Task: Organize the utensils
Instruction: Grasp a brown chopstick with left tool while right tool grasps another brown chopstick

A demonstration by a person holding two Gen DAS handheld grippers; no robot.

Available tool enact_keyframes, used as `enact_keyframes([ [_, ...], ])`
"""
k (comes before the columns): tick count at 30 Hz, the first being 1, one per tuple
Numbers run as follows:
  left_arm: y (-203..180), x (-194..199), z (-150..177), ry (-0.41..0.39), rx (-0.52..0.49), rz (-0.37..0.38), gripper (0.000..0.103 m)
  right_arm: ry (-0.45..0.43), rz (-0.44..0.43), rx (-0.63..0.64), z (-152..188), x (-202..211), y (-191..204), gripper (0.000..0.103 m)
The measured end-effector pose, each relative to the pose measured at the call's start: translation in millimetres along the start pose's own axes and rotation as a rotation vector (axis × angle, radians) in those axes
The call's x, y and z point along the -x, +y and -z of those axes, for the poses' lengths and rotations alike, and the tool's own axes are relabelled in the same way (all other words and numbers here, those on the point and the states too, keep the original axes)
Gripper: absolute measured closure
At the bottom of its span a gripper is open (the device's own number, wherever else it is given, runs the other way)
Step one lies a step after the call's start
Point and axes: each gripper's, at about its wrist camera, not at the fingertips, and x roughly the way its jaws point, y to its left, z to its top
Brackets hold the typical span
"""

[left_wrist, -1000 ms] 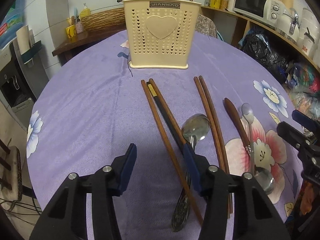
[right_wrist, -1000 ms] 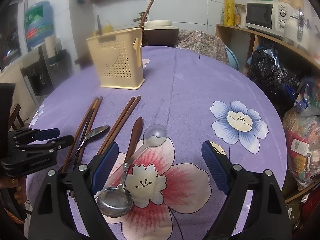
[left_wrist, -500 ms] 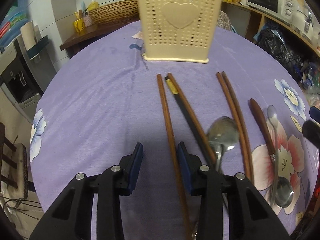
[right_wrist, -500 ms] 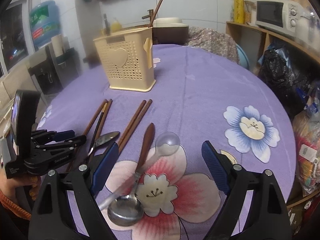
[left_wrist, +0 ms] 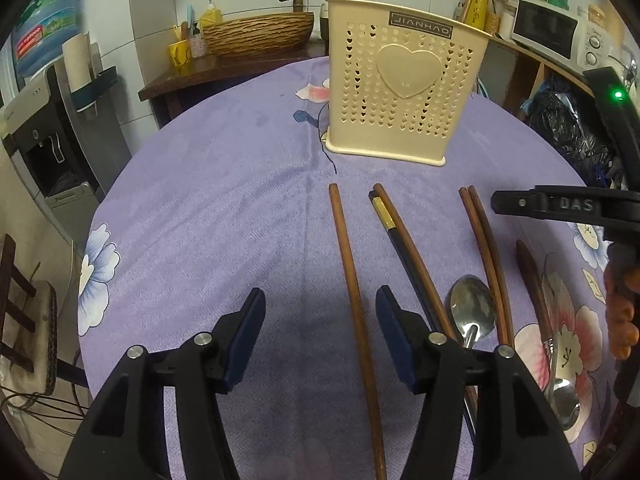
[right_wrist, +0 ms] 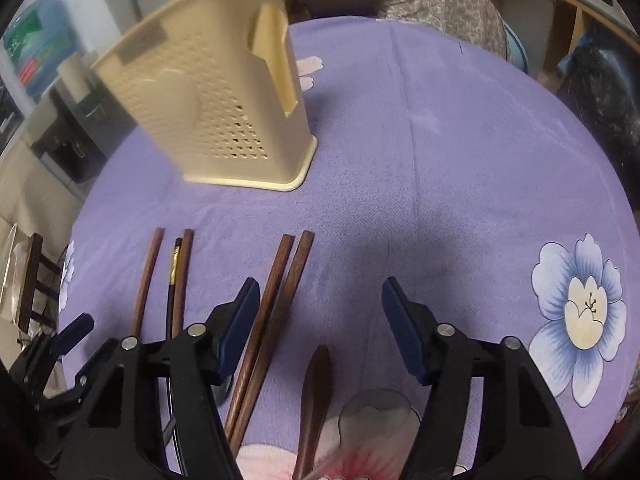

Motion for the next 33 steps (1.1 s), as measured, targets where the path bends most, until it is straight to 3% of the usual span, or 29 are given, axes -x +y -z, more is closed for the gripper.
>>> enact_keyframes([
  [10, -2.1, -3.8, -0.5, 0.006, -0.01, -0.003, 0.044, 0.033, 0.05, 0.022, 1.4, -19.3, 12.9, 0.055],
  [14, 0.2, -3.8, -0.3, 0.005, -0.012, -0.008, 0.044, 0.031, 0.055, 0.051, 4.1, -17.4, 16.3, 0.07],
  [16, 4.2, -4.6, -0.2, 0.006, -0.004, -0.016, 0.044, 0.027, 0.056, 0.038, 4.7, -13.8, 8.4, 0.073],
  [24, 3.3, -13.4, -14.5, 0.017, -0.006, -0.021, 0.044, 0.045, -0.004, -0.032, 0.9, -11.8, 4.3, 0.073],
  [33, -5.1, -32.2, -32.8, 0.025, -0.025, -0.051, 0.053, 0.03, 0.074, -0.041, 5.7, -14.3, 21.4, 0.075],
])
